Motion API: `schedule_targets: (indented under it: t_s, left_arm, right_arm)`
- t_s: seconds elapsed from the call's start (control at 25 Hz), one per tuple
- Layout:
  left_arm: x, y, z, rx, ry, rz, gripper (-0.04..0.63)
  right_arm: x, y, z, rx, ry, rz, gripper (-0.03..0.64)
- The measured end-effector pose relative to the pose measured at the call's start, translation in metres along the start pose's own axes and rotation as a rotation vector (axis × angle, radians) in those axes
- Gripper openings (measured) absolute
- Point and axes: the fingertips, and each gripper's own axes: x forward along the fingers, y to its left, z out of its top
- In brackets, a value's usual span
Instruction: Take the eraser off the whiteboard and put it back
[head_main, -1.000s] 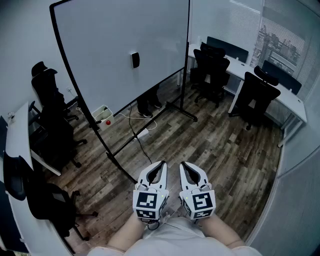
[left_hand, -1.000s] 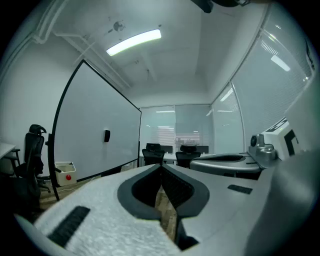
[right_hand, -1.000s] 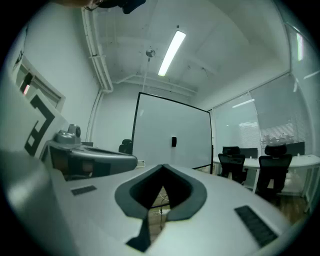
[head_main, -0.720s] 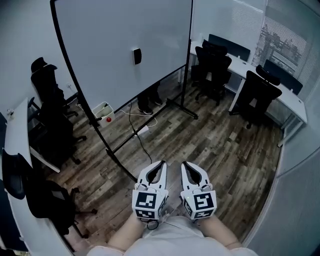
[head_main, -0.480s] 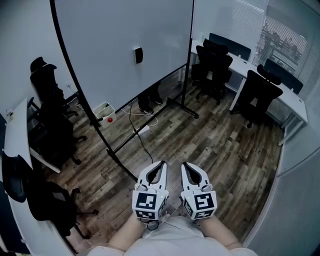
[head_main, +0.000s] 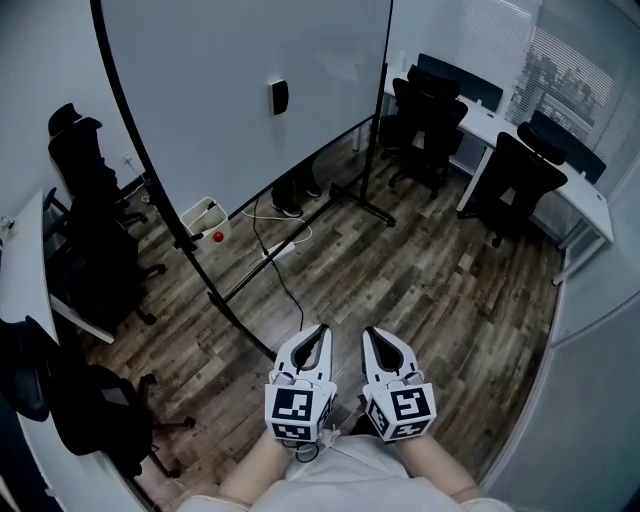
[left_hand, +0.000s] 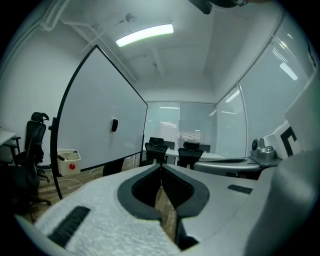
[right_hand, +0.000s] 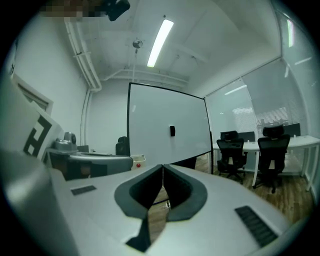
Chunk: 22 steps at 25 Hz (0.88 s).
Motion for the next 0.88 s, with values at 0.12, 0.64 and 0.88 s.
schedule_targets:
  t_s: [0.12,0.64,0.88]
  left_arm:
    - [0.016,0.008,-0.002,-0.007,0.004,0.019,0.017]
    - [0.149,0.049,0.040,0.049,-0.024,0.251,0.017]
    - [0.225,0.056,0.046,-0.009,-0.042,0.318,0.017]
  right_arm:
    - [0.016,-0.013,-0.003,0.005,0.009,0.015,0.028]
    - [0.139,-0.113,0.032,-0.043,0.011,0.216,0.028]
    - [0.195,-0.176,0.049,-0.069,0.014,0.295,0.028]
